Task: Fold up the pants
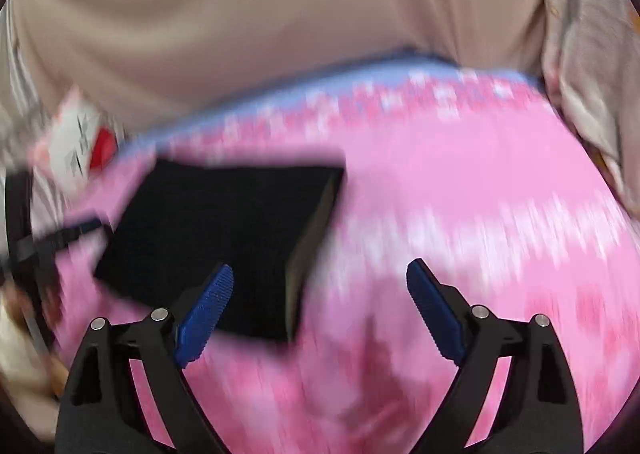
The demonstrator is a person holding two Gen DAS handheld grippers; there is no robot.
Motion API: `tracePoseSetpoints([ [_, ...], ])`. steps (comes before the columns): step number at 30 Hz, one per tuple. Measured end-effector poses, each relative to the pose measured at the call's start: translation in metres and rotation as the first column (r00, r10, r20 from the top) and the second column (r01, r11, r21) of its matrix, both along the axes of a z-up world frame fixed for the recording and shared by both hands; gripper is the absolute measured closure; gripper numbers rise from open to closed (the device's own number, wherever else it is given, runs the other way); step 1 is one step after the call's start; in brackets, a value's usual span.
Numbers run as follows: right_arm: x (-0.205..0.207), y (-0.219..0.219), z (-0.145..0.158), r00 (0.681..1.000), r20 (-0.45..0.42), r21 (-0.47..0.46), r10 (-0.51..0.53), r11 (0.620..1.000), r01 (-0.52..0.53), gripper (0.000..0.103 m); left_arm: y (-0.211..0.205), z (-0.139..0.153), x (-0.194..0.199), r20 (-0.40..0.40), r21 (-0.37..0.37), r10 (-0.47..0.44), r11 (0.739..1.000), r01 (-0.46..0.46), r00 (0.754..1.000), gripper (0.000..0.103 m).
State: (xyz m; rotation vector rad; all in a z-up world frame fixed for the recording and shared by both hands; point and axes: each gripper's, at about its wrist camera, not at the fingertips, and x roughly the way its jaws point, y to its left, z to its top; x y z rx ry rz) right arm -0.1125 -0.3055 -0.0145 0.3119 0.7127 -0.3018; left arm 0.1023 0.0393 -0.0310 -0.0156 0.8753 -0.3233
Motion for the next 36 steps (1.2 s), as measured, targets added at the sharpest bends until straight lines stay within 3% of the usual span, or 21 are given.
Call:
tracePoseSetpoints([
  [4,0.000,0.041,-0.040,0.990,-0.124,-0.046,0.063,0.997,-0.070,0.020,0.030,-0.045,-0.006,-0.178,-0.214,0.022,0.975,-0.060,0.984,0.011],
  [6,0.021,0.051,-0.046,0.987,-0.144,-0.076,0.073,0.994,-0.084,0.020,0.031,-0.053,-0.001,-0.207,-0.304,0.006,0.950,-0.071,0.978,0.011],
  [8,0.035,0.051,-0.041,0.990,-0.122,-0.090,0.066,0.993,-0.078,0.024,0.024,-0.054,0.007,-0.176,-0.300,0.004,0.952,-0.057,0.984,0.010],
  [9,0.041,0.048,-0.041,0.992,-0.105,-0.068,0.074,0.994,-0.082,0.042,0.020,-0.055,0.012,-0.160,-0.289,-0.004,0.956,-0.043,0.987,0.010],
  [10,0.055,0.042,-0.046,0.991,-0.111,-0.015,0.079,0.997,-0.081,0.052,0.013,-0.055,0.016,-0.145,-0.275,-0.016,0.961,-0.024,0.989,0.013],
  [11,0.060,0.041,-0.048,0.993,-0.100,0.005,0.068,0.998,-0.067,0.055,0.008,-0.055,0.018,-0.136,-0.262,-0.030,0.965,-0.007,0.990,0.029],
  [13,0.061,0.037,-0.040,0.996,-0.070,0.045,0.057,0.998,-0.054,0.078,0.005,-0.054,0.023,-0.145,-0.282,-0.052,0.959,0.009,0.988,0.052],
  [14,0.056,0.036,-0.034,0.998,-0.043,0.075,0.055,0.996,-0.052,0.082,0.007,-0.049,0.023,-0.147,-0.292,-0.061,0.956,0.015,0.987,0.060],
  [16,0.037,0.042,-0.013,0.999,0.013,0.102,0.048,0.994,-0.050,0.086,0.012,-0.036,0.012,-0.148,-0.298,-0.097,0.953,0.049,0.984,0.063],
  [20,-0.010,0.066,0.010,0.998,0.043,0.107,0.037,0.993,-0.041,0.086,0.021,-0.023,-0.032,-0.200,-0.331,-0.172,0.939,0.099,0.965,0.060],
  [21,-0.018,0.070,0.006,0.999,0.029,0.111,0.030,0.993,-0.033,0.085,0.022,-0.027,-0.040,-0.226,-0.336,-0.175,0.937,0.092,0.958,0.057],
  [22,-0.024,0.073,-0.003,1.000,-0.001,0.113,0.020,0.993,-0.019,0.075,0.021,-0.039,-0.048,-0.261,-0.314,-0.158,0.947,0.071,0.952,0.048],
  [23,-0.027,0.072,-0.023,0.997,-0.077,0.110,0.012,0.994,-0.003,0.071,0.021,-0.049,-0.051,-0.284,-0.285,-0.133,0.957,0.049,0.949,0.044],
  [24,-0.031,0.069,-0.043,0.989,-0.146,0.116,-0.006,0.993,0.023,0.068,0.028,-0.051,-0.056,-0.277,-0.319,-0.115,0.948,0.021,0.954,0.044],
  [26,-0.056,0.059,-0.045,0.994,-0.096,0.202,-0.044,0.977,0.063,0.067,0.040,-0.034,-0.058,-0.285,-0.337,-0.093,0.941,-0.008,0.954,0.050],
  [27,-0.067,0.056,-0.035,0.994,-0.081,0.199,-0.076,0.976,0.091,0.067,0.047,-0.017,-0.062,-0.245,-0.334,-0.072,0.942,-0.014,0.967,0.050],
  [29,-0.083,0.056,0.000,0.991,-0.006,0.096,-0.135,0.986,0.135,0.065,0.055,0.031,-0.072,-0.058,-0.279,-0.018,0.960,0.001,0.998,0.047],
  [31,-0.073,0.060,0.031,0.991,0.053,0.009,-0.122,0.993,0.121,0.065,0.042,0.065,-0.069,0.083,-0.201,-0.012,0.979,0.028,0.996,0.043],
  [33,-0.046,0.065,0.045,0.994,0.093,-0.026,-0.059,0.998,0.061,0.065,0.017,0.073,-0.052,0.113,-0.166,-0.036,0.985,0.055,0.993,0.039],
  [36,0.017,0.076,0.042,0.997,0.067,-0.084,0.046,0.996,-0.040,0.065,-0.038,0.037,-0.003,0.020,-0.073,-0.089,0.993,0.090,0.996,0.038],
])
